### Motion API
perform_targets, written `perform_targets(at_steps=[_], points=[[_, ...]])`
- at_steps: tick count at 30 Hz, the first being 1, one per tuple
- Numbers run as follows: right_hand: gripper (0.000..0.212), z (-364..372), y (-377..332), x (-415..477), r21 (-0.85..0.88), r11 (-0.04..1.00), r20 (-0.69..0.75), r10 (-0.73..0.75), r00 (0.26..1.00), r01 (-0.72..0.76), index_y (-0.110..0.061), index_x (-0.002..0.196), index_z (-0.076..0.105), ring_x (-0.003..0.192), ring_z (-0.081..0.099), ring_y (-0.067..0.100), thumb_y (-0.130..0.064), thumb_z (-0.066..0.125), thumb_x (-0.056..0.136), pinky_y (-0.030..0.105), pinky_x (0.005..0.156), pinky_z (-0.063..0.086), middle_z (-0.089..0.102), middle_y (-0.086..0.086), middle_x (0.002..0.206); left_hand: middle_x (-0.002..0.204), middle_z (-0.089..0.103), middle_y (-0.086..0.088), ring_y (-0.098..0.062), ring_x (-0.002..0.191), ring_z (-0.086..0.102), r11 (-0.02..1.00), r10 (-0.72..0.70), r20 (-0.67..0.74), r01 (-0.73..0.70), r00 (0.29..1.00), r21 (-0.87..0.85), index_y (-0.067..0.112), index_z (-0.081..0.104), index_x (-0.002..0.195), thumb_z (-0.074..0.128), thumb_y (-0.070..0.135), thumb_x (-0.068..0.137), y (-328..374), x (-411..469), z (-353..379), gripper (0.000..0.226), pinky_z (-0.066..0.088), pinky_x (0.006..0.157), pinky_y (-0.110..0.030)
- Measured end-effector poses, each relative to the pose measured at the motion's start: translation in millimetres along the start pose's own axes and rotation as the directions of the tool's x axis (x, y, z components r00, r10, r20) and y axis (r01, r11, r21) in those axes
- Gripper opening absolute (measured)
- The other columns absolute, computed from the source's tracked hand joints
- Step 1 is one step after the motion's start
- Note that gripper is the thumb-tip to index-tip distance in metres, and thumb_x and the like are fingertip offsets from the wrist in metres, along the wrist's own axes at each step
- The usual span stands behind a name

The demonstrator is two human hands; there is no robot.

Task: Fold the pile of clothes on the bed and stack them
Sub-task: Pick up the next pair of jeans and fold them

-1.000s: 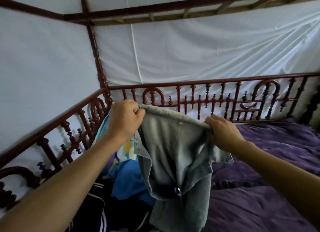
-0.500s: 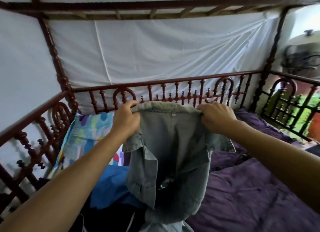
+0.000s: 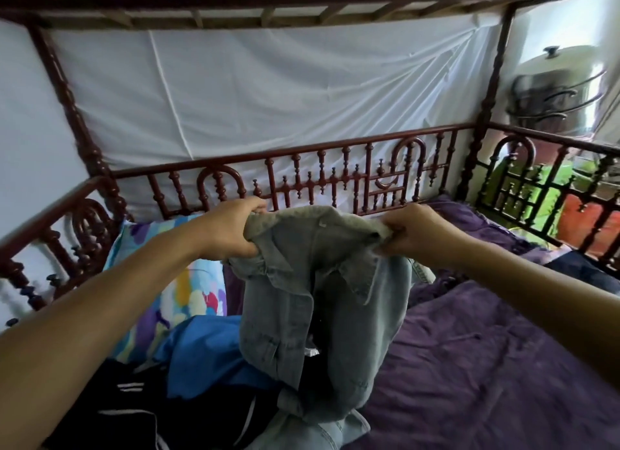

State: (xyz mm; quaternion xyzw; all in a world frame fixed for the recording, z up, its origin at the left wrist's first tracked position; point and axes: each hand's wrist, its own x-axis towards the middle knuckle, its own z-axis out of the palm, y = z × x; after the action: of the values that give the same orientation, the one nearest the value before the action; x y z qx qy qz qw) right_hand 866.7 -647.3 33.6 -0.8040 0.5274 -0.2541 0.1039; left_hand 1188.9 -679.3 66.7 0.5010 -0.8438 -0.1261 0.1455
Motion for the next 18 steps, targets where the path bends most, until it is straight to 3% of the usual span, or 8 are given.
perform_targets(at_steps=[2,4,6,8,10,12,16,18], points=[[0.028,-5,-5,-5,-0.131,0.991,-0.18,-0.03,0.983,0.006,-0.02,0.065,0.059,0.055,0.051,0.012,-0.038,0.077,0.077,0.032,0.052,0.04,0.056,-0.006,0.057,0.12,0.058,-0.006,-0.024,0.106,0.057,0.997,0.047,0.031,-0.048,0.998,0.067,0.013,0.046,0.132,0.077,0.012,0.068,3,5,-2,0.071,0.05,0.088,-0.044],[0.034,-19,-5,-9,-0.258,0.965,-0.347,-0.044,0.937,-0.051,-0.021,0.065,0.052,0.051,0.043,0.012,-0.047,0.069,0.081,0.031,0.049,0.031,0.046,-0.01,0.053,0.129,0.053,-0.004,-0.022,0.115,0.055,0.999,0.044,0.14,-0.041,0.989,-0.022,0.015,0.038,0.14,0.078,0.01,0.065,2,6,-10,0.085,0.048,0.094,-0.045],[0.035,-36,0,-12,-0.255,0.963,-0.447,-0.036,0.894,-0.088,-0.021,0.068,0.048,0.053,0.044,0.02,-0.048,0.063,0.085,0.032,0.051,0.032,0.044,-0.01,0.055,0.129,0.053,-0.001,-0.019,0.116,0.054,0.996,0.088,0.19,-0.085,0.978,-0.024,0.018,0.04,0.139,0.078,0.011,0.066,5,12,-14,0.083,0.048,0.094,-0.042],[0.033,-49,7,-14,-0.134,0.99,-0.479,-0.025,0.878,-0.045,-0.018,0.071,0.049,0.057,0.047,0.022,-0.043,0.063,0.087,0.035,0.052,0.036,0.048,-0.006,0.059,0.109,0.06,0.001,-0.019,0.1,0.058,0.965,0.183,0.046,-0.189,0.982,0.181,0.02,0.056,0.12,0.072,0.01,0.071,18,23,-6,0.052,0.049,0.079,-0.039],[0.031,-55,13,-20,-0.057,0.998,-0.5,-0.016,0.866,-0.014,-0.014,0.077,0.05,0.055,0.044,0.013,-0.039,0.062,0.09,0.034,0.053,0.035,0.048,-0.004,0.06,0.087,0.065,-0.012,-0.033,0.085,0.061,0.915,0.338,-0.236,-0.26,0.911,0.307,0.009,0.066,0.089,0.06,0.006,0.075,37,37,6,0.016,0.046,0.068,-0.04],[0.028,-58,22,-35,-0.012,1.0,-0.531,-0.001,0.847,-0.006,-0.013,0.081,0.049,0.052,0.041,0.005,-0.036,0.061,0.091,0.026,0.051,0.034,0.044,-0.007,0.057,0.074,0.064,-0.022,-0.037,0.073,0.061,0.928,0.362,-0.379,-0.289,0.852,0.237,0.001,0.065,0.074,0.054,0.01,0.075,46,54,10,0.015,0.046,0.064,-0.043],[0.023,-60,42,-71,-0.001,1.0,-0.529,0.004,0.849,-0.005,-0.026,0.084,0.042,0.052,0.048,0.002,-0.042,0.056,0.094,0.015,0.046,0.032,0.046,-0.009,0.056,0.073,0.055,-0.028,-0.016,0.068,0.047,0.91,0.201,-0.447,-0.335,0.872,-0.246,-0.002,0.055,0.078,0.054,0.016,0.092,65,95,15,0.023,0.042,0.064,-0.043],[0.024,-64,57,-84,0.005,0.999,-0.558,0.039,0.829,-0.043,-0.028,0.085,0.04,0.053,0.048,0.003,-0.047,0.051,0.093,0.015,0.046,0.032,0.045,-0.01,0.055,0.065,0.047,-0.021,-0.014,0.063,0.037,0.902,0.208,-0.535,-0.372,0.819,-0.22,0.006,0.045,0.075,0.051,0.024,0.092,86,116,32,0.026,0.031,0.057,-0.035]])
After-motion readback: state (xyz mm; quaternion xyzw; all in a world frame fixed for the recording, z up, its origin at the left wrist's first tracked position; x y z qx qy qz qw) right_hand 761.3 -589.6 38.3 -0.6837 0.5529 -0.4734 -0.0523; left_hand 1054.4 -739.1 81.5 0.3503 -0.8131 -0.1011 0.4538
